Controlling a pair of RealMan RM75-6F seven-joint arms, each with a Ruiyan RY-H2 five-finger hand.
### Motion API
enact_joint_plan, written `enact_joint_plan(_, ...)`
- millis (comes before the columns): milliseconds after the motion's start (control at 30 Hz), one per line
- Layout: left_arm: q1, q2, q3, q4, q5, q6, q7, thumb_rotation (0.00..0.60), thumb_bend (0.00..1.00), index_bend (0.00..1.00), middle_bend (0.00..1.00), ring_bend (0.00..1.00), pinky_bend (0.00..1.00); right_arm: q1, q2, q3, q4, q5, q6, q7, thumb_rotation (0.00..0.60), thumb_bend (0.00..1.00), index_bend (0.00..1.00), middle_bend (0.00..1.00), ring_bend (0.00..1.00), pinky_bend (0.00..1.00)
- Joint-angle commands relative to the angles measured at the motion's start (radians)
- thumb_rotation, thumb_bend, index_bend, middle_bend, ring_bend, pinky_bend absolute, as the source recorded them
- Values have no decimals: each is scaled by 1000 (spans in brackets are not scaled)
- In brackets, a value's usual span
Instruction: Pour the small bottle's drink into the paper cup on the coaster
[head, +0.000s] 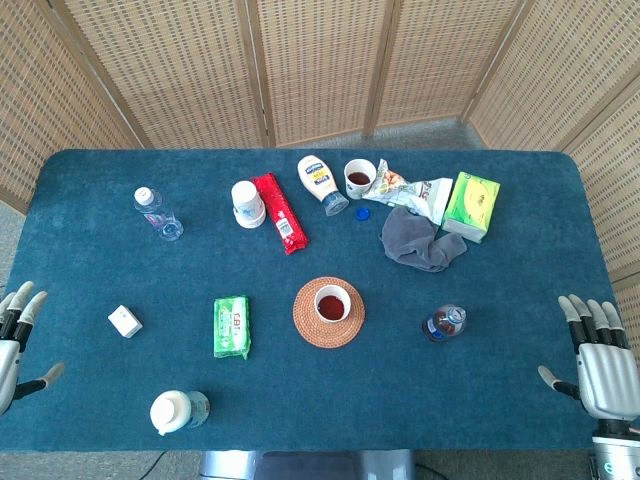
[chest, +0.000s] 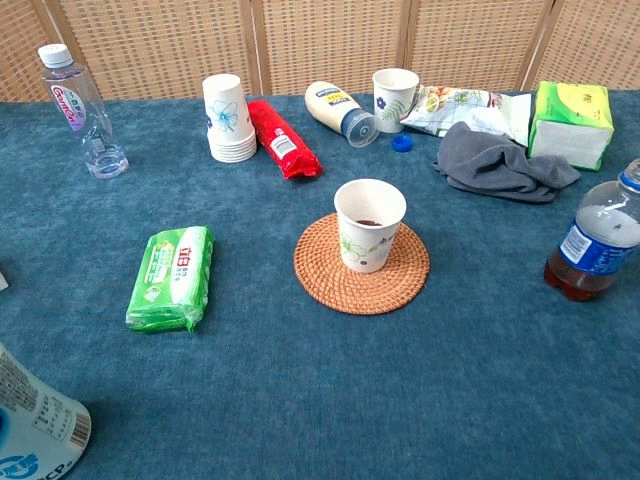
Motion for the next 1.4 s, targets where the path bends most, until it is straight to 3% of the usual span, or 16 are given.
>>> enact_joint_plan(33, -1, -1, 0, 0, 0, -2, 3, 600, 115, 0, 0, 0, 0, 0, 0, 0, 0, 0, -1, 0, 600, 1, 0, 0, 0, 0)
enact_joint_plan(333, -5, 7, 0, -18, 1, -9, -1, 600, 115, 0, 0, 0, 0, 2, -1, -2, 2, 5, -9, 2, 600, 1, 0, 0, 0, 0)
enact_joint_plan(633, -14, 69, -30, -113, 2, 13, -79, 600, 115, 0, 0, 0, 0, 16, 6, 1, 2, 43, -64, 48, 600, 0, 0, 0, 0, 0)
enact_joint_plan(933, -32, 92, -47, -116, -36, -20, -151, 600, 114, 0, 0, 0, 0, 45, 25, 1, 19, 67, -158, 234, 600, 0, 0, 0, 0, 0)
enact_joint_plan(1400, -30, 98, -32, -105, 5, -9, -173, 600, 115, 0, 0, 0, 0, 94, -104, 2, 193, -21, -190, 670, 600, 0, 0, 0, 0, 0)
